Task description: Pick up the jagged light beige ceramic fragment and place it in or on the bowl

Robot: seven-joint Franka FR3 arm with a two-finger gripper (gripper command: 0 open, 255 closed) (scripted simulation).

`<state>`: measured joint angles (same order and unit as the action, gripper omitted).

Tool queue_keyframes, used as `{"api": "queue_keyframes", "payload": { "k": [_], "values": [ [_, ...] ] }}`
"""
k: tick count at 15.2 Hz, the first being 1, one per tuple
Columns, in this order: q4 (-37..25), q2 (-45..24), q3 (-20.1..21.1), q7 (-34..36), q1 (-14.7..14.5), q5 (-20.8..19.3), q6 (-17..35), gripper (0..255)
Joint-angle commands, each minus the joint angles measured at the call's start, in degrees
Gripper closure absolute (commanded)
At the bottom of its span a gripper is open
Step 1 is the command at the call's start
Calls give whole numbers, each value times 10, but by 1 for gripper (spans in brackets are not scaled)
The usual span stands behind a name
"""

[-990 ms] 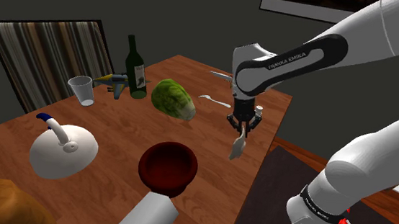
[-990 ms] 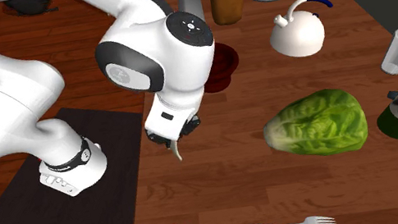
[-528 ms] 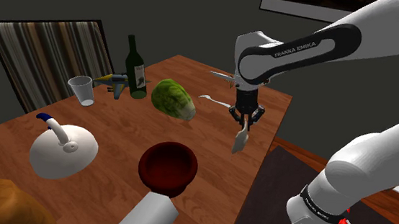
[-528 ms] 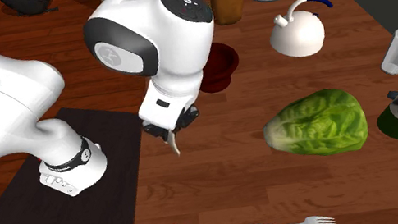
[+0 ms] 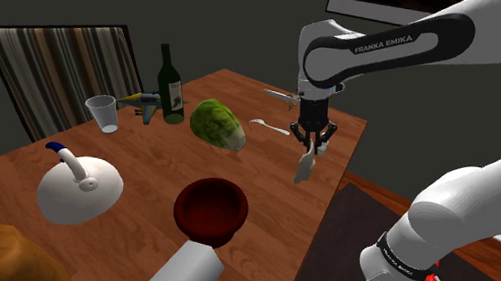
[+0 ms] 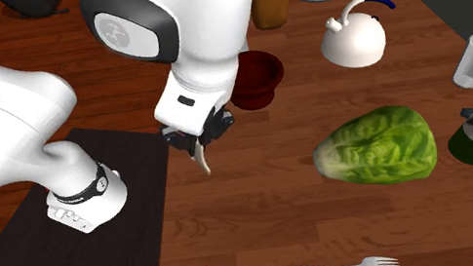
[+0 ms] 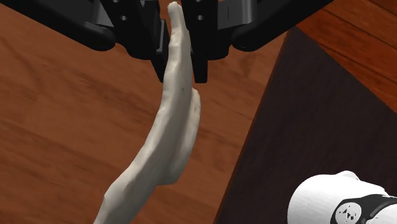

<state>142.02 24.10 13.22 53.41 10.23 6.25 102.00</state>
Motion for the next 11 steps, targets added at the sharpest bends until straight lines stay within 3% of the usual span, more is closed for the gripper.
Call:
{"api": "queue_keyframes", "payload": {
  "k": [1, 11],
  "values": [
    [-10, 7, -1, 0, 0, 0, -18, 255],
    [-67, 17, 3, 14, -5, 5, -84, 255]
  ]
}}
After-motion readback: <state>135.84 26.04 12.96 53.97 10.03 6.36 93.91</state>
